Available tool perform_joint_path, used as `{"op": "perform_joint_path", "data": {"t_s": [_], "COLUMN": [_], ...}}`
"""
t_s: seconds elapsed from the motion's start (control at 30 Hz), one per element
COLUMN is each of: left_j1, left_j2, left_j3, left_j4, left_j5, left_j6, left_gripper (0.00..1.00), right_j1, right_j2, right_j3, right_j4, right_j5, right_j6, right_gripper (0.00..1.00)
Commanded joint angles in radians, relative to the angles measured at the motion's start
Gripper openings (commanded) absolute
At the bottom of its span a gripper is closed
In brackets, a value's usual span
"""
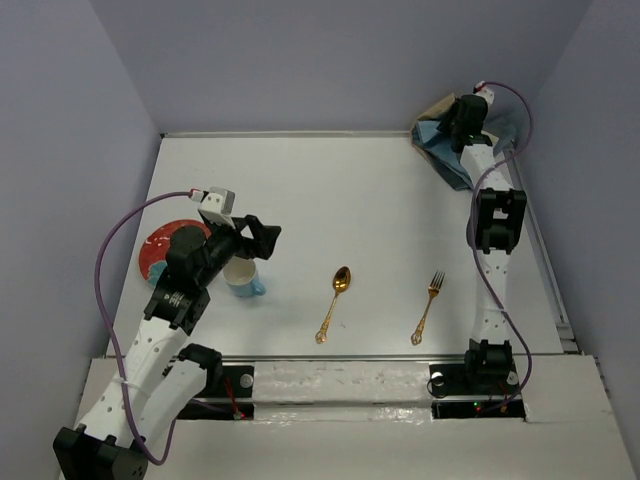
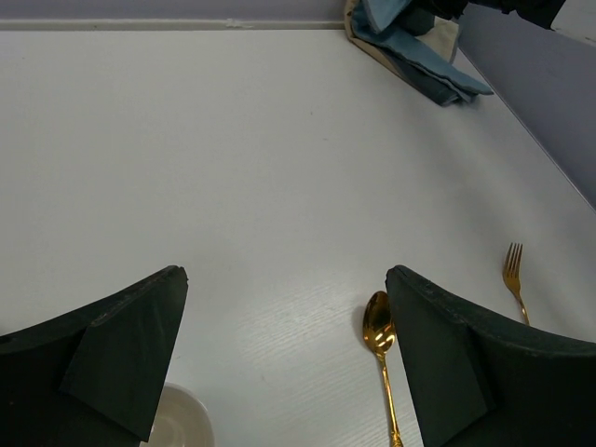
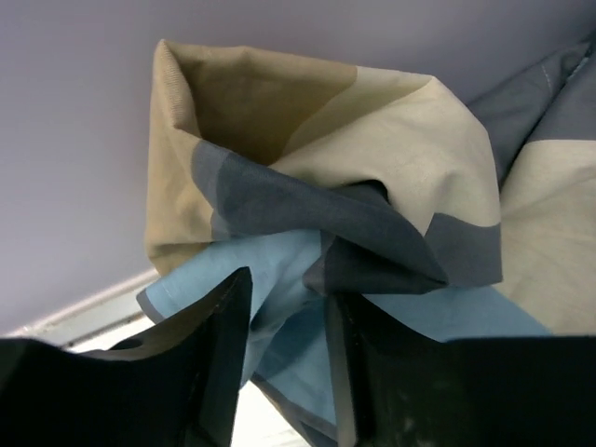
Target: Set the dinner table for one person
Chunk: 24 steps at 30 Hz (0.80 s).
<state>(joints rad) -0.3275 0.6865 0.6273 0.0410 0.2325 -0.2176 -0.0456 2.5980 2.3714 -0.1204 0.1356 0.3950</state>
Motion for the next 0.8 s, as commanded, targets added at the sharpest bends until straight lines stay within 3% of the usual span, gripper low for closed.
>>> {"op": "perform_joint_path", "data": {"t_s": [0.0, 0.17, 0.2, 0.23, 0.4, 0.6, 0.73, 0.77], "left_j1": [0.010, 0.011, 0.011, 0.013, 0.013, 0.030, 0.042, 0.044], "left_j2": [-0.001, -0.005, -0.005, -0.005, -0.007, -0.033, -0.064, -0.070], "left_j3": [0.040, 0.041, 0.040, 0.040, 0.034, 0.029, 0.023, 0.022], "left_j4": [0.056, 0.057, 0.057, 0.059, 0.076, 0.100, 0.115, 0.118], "left_j5": [0.030, 0.034, 0.036, 0.036, 0.060, 0.051, 0.047, 0.041], "left_j6": [0.018, 0.018, 0.018, 0.020, 0.012, -0.025, -0.048, -0.051], "left_gripper": [0.99, 0.99, 0.99, 0.99, 0.99, 0.99, 0.99, 0.99], "right_j1": [-0.004, -0.013, -0.013, -0.013, -0.013, 0.088, 0.255, 0.295], "right_j2": [0.039, 0.059, 0.057, 0.054, -0.093, -0.355, -0.547, -0.579], "right_j3": [0.117, 0.150, 0.143, 0.137, 0.020, -0.009, -0.228, -0.351], "right_j4": [0.042, 0.065, 0.070, 0.070, 0.110, 0.004, -0.210, -0.240], "right_j5": [0.007, 0.001, -0.013, -0.017, -0.123, -0.503, -0.594, -0.609], "right_j6": [-0.004, -0.030, -0.033, -0.036, -0.084, -0.237, -0.448, -0.519], "right_gripper": [0.40, 0.26, 0.07, 0.00, 0.00, 0.00, 0.00, 0.00]}}
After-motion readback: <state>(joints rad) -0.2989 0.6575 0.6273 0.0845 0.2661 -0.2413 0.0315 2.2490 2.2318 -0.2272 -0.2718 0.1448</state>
